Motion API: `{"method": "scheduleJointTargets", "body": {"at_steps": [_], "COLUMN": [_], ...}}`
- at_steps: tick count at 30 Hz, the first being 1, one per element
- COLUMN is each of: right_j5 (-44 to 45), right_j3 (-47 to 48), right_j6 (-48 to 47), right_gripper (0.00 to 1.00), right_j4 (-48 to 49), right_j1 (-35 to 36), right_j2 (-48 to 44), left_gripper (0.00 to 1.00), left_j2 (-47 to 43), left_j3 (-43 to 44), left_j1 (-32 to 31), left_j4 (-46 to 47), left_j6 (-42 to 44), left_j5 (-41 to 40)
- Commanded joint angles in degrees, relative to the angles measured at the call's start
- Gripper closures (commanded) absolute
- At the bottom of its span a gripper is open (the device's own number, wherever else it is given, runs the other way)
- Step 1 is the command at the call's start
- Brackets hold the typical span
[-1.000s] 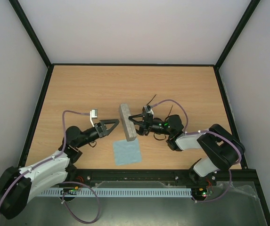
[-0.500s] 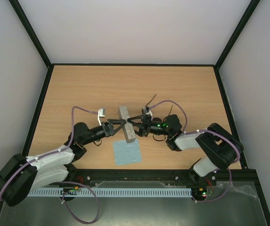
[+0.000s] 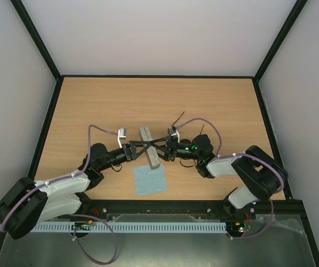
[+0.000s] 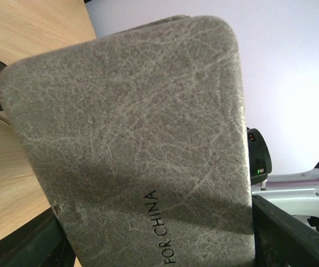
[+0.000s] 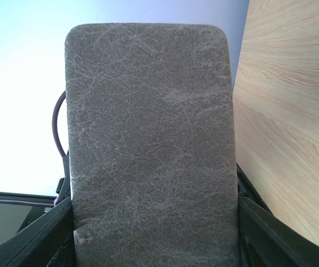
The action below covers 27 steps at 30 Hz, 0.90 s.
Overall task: Organize the sunglasses
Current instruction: Open the sunglasses case.
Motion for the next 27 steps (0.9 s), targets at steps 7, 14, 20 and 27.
{"method": "scheduleJointTargets", "body": {"at_steps": [7,14,20,27], "right_j5": [-2.0,-1.9,-2.1,-2.5], "right_j3": [0.7,0.1,-0.5,-1.4], "right_j6": [0.5,1.2,2.9,8.8], "right_gripper": [0.94,0.94,0.94,0.94], "right_j4": [1.4,1.8,4.2,13.5], "right_j1": [-1.1,-1.5,-1.9,-2.5], "right_j2": [-5.2,-7.2,-8.0,-6.4], "left_gripper": [0.47,0.48,0.47,0.46], "left_j2": [-1.8,-3.3,-5.6,-9.0], "left_j3": [-1.2,-3.1,-4.7,-7.0], "left_j1": [0.4,1.6,2.7,4.2], "left_j4": [-0.8,-1.4,-2.4,-1.9], "left_j6": [2.6,2.3,2.2,1.5], "left_j5": [-1.1,-0.5,-0.1,0.8]}}
